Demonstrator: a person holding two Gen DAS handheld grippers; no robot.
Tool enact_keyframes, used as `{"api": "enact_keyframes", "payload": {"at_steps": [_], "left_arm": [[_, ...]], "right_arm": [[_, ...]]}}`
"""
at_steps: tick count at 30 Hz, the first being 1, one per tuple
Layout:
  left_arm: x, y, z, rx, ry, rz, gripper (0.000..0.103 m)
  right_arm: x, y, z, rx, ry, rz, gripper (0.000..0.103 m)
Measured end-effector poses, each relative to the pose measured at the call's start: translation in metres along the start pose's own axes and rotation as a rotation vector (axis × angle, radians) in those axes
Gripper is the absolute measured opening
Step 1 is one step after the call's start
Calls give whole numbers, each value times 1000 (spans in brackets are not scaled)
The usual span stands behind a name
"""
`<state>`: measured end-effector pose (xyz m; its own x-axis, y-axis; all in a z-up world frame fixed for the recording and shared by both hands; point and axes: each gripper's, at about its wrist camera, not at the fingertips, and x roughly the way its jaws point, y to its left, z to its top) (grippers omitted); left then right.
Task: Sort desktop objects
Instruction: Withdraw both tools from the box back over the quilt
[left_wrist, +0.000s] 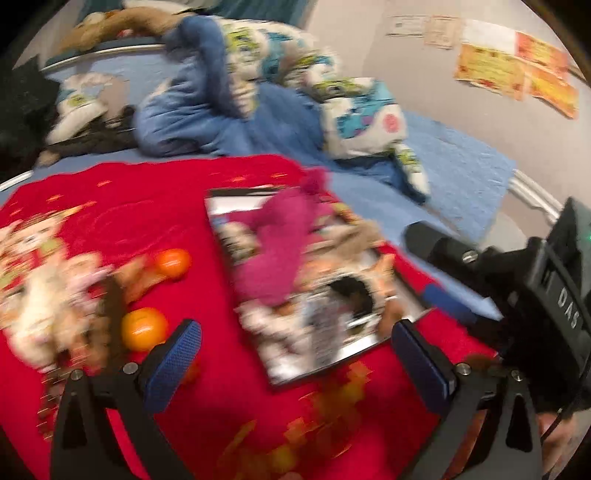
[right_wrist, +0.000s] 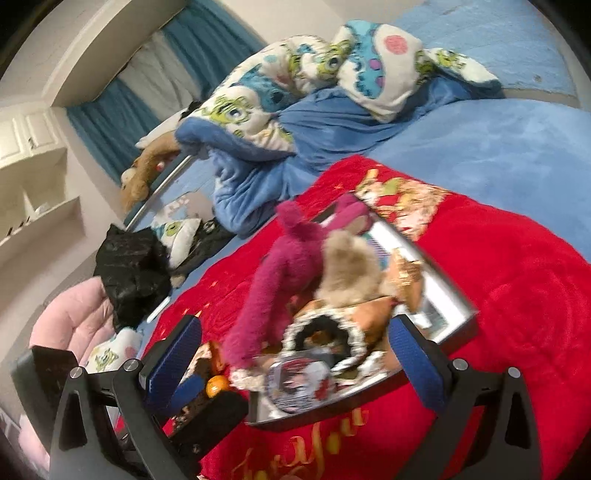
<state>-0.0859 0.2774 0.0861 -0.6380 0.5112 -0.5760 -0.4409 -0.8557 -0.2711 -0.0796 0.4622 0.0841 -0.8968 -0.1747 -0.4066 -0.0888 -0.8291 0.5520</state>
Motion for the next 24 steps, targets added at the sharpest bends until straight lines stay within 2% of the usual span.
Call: {"api": "enact_keyframes", "payload": {"at_steps": [3, 9, 12, 14, 17, 19, 22, 24], "left_arm": [[-27, 32, -3, -7, -6, 88, 103], [-78, 109, -15, -36, -28, 210, 103], [-94, 147, -29, -69, -13, 228, 103], [-101, 168, -38, -95, -26, 245, 103], [-98, 187, -37, -145, -23, 297, 103], [-96, 192, -38, -161, -14, 270, 103], [-92, 194, -44, -160, -24, 290, 103], [-83, 193, -49, -137, 4, 291, 103]], "right_arm": [[8, 19, -7, -59, 15, 12, 103], [25, 65, -34, -178, 69, 7, 103], [34, 90, -47, -207, 94, 40, 103], [39, 104, -55, -236, 93, 31, 103], [52, 120, -70, -265, 128, 34, 100], [62, 129, -81, -284, 166, 37, 99], [72, 138, -94, -330, 198, 17, 99], [77, 140, -101, -351, 221, 20, 99]]}}
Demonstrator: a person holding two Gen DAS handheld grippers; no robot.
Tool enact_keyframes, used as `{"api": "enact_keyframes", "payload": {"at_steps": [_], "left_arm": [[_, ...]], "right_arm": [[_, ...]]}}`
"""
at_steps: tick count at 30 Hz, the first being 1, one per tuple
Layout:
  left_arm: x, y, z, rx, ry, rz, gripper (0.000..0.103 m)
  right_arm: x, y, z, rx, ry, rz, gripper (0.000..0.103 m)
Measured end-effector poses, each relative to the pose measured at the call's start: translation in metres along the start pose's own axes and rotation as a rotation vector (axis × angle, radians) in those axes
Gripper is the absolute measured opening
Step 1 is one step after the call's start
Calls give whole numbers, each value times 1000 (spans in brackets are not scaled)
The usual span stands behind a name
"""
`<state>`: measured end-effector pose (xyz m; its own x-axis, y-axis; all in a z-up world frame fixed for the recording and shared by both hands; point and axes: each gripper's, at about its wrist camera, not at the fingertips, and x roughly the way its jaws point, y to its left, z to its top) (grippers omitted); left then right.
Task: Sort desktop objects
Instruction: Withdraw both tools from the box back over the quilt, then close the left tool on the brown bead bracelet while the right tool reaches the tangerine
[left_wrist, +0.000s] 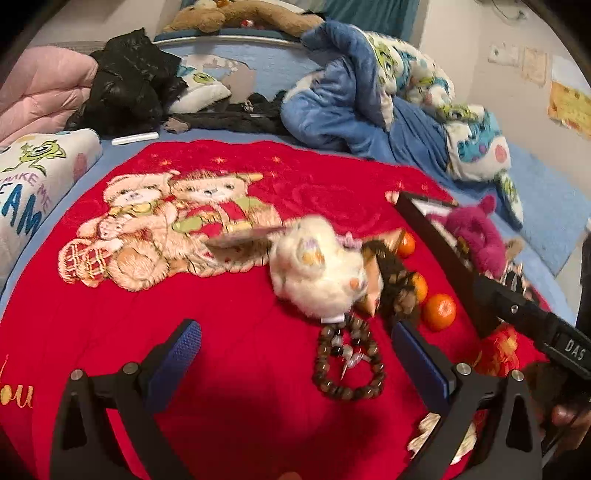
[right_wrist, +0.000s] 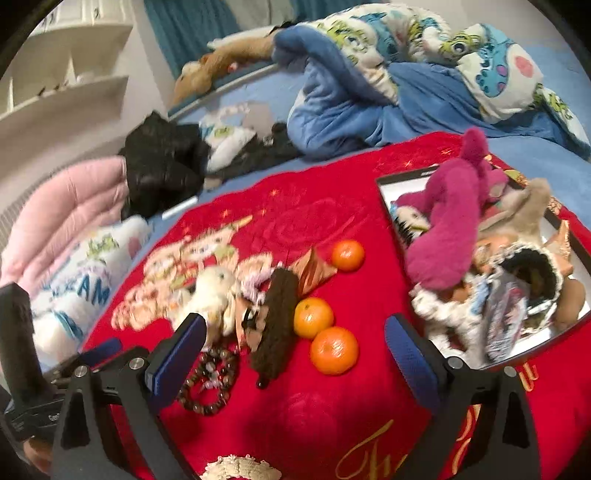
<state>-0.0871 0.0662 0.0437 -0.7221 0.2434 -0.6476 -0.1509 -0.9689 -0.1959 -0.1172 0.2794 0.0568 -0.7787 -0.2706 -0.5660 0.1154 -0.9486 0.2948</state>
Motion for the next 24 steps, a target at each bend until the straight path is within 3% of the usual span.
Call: {"api": "enact_keyframes", "payload": {"at_steps": [6, 13, 16, 19, 24], "left_arm": [[23, -8, -10, 50, 63, 8, 103], [49, -3, -15, 20, 177, 64, 103], [55, -12, -18, 74, 195, 117, 103], [61, -22, -22, 130, 201, 165, 103], [62, -18, -22, 105, 208, 141, 103]], "right_arm": [[12, 5, -10, -60, 53, -5, 93], [23, 3, -15, -67, 116, 5, 69], [32, 3, -19, -76, 146, -50, 62], [37, 2, -21, -87, 153, -127, 59], [41, -6, -22, -63, 155, -119, 58]]}}
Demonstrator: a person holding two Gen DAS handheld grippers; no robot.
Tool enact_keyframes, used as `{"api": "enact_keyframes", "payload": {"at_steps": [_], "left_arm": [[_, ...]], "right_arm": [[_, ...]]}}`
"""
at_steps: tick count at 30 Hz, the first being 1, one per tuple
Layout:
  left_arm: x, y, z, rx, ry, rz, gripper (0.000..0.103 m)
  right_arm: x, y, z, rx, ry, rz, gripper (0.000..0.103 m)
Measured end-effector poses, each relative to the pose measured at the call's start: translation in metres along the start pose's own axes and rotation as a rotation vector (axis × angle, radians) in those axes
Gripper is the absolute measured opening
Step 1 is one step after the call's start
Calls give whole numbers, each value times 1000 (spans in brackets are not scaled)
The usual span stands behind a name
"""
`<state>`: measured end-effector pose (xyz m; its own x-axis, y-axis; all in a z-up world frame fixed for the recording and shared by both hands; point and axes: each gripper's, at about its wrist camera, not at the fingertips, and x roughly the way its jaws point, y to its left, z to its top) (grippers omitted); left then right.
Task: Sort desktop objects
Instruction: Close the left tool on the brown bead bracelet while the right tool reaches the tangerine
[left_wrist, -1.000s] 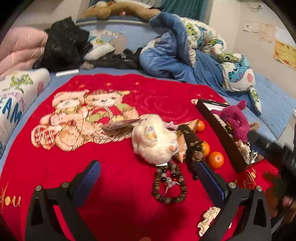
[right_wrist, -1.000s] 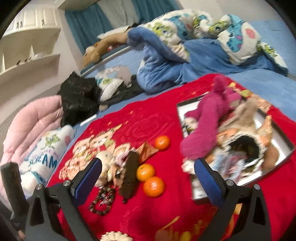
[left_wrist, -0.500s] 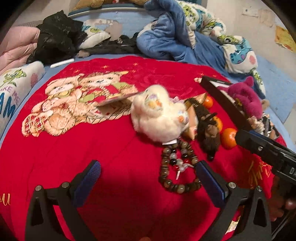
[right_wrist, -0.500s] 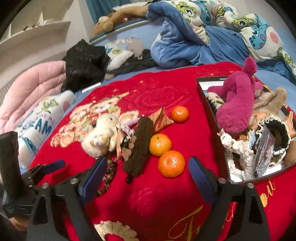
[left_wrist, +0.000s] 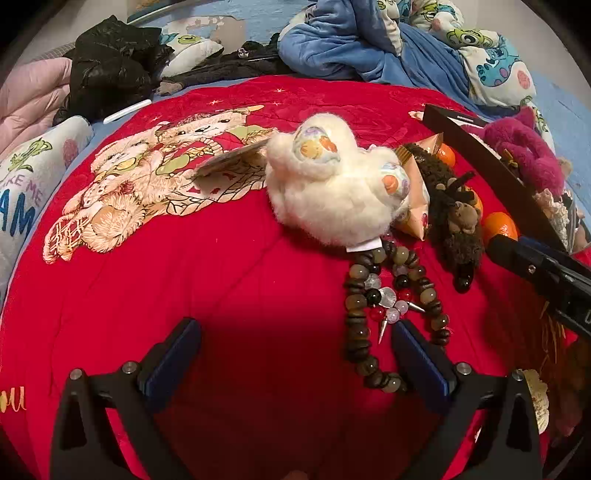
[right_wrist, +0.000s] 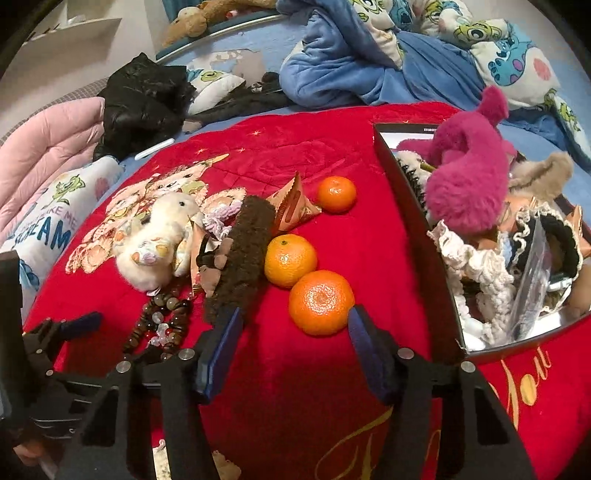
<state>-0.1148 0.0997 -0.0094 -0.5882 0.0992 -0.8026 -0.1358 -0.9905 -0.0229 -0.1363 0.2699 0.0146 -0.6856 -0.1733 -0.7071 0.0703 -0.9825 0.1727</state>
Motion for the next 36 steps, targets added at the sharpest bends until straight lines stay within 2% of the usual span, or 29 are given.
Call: {"api": "enact_keyframes", "payload": {"at_steps": [4, 9, 12, 15, 21, 23, 26, 28, 29, 30, 31, 33, 36], "left_arm": [[0, 1, 0, 2, -4, 3, 103], [1, 4, -1, -6, -4, -7, 103], [0, 5, -2, -5, -8, -5, 103], [-1, 6, -3, -4, -13, -6, 103], [-3, 7, -4, -4, -17, -5, 103], [-5, 5, -4, 3, -22, -6, 98], [-10, 2, -4, 17, -47, 2, 81], [-14, 0, -5, 27, -61, -15, 61], [-15, -1, -5, 30, -66, -17, 55], [-17, -2, -6, 33, -72, -27, 40], [-19, -3, -7, 34, -80, -38, 32], [-21, -5, -7, 38, -91, -28, 22], [-23, -2, -6, 24, -93, -35, 15]], "right_arm": [[5, -6, 0, 29, 15, 2, 56], [9, 0, 0, 0, 32, -30, 56], [15, 2, -1, -8, 47, -64, 52], [17, 3, -2, -14, 39, -100, 39], [16, 1, -1, -10, 42, -101, 37], [17, 3, -1, -18, 45, -108, 37], [17, 3, -1, -18, 47, -108, 38], [17, 2, -1, -16, 49, -107, 38], [17, 2, -1, -17, 48, -108, 38], [17, 2, -1, -19, 49, -109, 38], [17, 2, -1, -19, 49, -110, 38], [17, 2, -1, -22, 50, -112, 38], [17, 3, -1, -23, 53, -113, 38]]}}
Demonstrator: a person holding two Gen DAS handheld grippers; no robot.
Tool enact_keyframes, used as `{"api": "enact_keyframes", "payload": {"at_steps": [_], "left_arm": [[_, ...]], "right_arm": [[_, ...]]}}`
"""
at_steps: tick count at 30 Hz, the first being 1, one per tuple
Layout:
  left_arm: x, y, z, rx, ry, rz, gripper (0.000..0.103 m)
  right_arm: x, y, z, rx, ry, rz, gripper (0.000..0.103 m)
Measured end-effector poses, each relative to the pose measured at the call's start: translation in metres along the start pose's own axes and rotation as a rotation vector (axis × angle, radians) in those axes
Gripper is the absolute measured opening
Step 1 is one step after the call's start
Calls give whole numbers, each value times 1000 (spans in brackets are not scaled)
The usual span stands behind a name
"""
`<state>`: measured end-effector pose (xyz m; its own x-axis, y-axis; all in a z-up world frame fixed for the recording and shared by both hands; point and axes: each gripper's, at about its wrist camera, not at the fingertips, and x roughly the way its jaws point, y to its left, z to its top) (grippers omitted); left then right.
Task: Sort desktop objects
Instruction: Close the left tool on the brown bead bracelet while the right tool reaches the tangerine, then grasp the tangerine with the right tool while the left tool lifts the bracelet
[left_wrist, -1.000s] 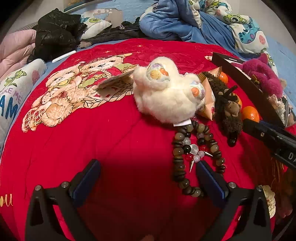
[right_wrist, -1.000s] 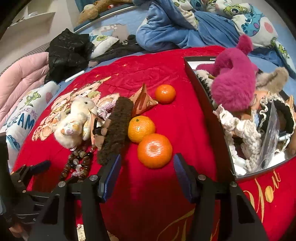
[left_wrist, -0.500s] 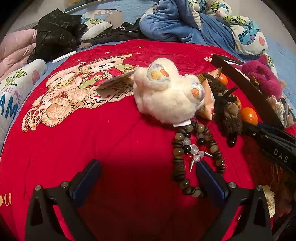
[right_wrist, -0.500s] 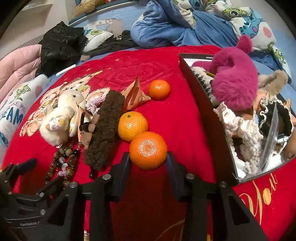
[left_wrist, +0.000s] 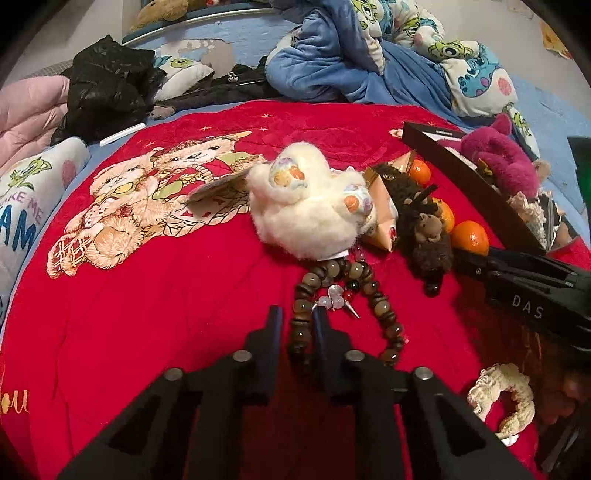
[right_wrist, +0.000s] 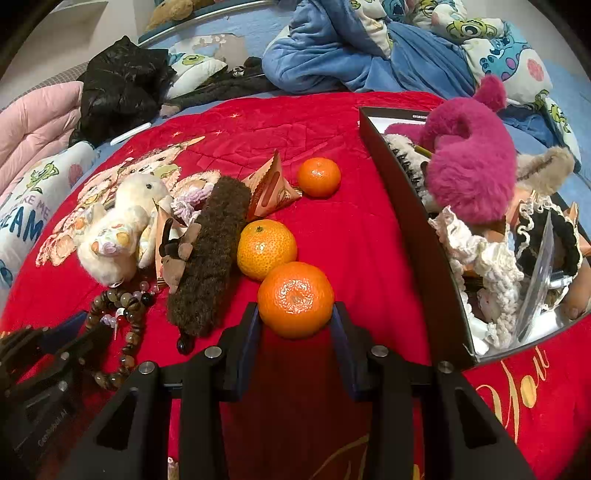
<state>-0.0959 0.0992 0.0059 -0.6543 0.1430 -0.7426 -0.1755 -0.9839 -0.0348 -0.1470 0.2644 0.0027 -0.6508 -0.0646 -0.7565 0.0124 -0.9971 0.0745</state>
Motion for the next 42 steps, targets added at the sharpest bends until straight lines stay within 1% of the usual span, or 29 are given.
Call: {"api": "enact_keyframes", "payload": {"at_steps": [3, 6, 13, 14, 17, 29, 33, 37, 39, 42], "left_arm": [[-6, 6, 2, -22, 13, -11, 11], [-18, 2, 4, -6, -9, 0, 11], [-37, -18, 4, 26, -62, -24, 11], [-38, -22, 3, 35, -70, -18, 11], [-40, -27, 1, 43, -74, -35, 11], [-52, -41, 0, 39, -97, -67, 11], [-53, -54, 5, 46, -86, -69, 11], [-66, -76, 8, 83, -127, -72, 11], [-70, -87, 9, 77, -128, -92, 11], [-74, -106, 10, 82, -135, -95, 11]], "right_arm": [[0, 1, 0, -1, 3, 2, 38], [-2, -2, 0, 8, 8, 19, 38], [-5, -3, 0, 7, 9, 42, 37], [-6, -3, -1, 10, 7, 49, 36], [-11, -5, 0, 22, -4, 78, 36], [-24, -10, 3, 40, -31, 110, 36], [-31, -15, 7, 55, -49, 123, 36], [-42, -23, 10, 76, -75, 146, 36], [-48, -28, 11, 82, -89, 148, 36], [-57, -40, 11, 105, -106, 155, 36]]}}
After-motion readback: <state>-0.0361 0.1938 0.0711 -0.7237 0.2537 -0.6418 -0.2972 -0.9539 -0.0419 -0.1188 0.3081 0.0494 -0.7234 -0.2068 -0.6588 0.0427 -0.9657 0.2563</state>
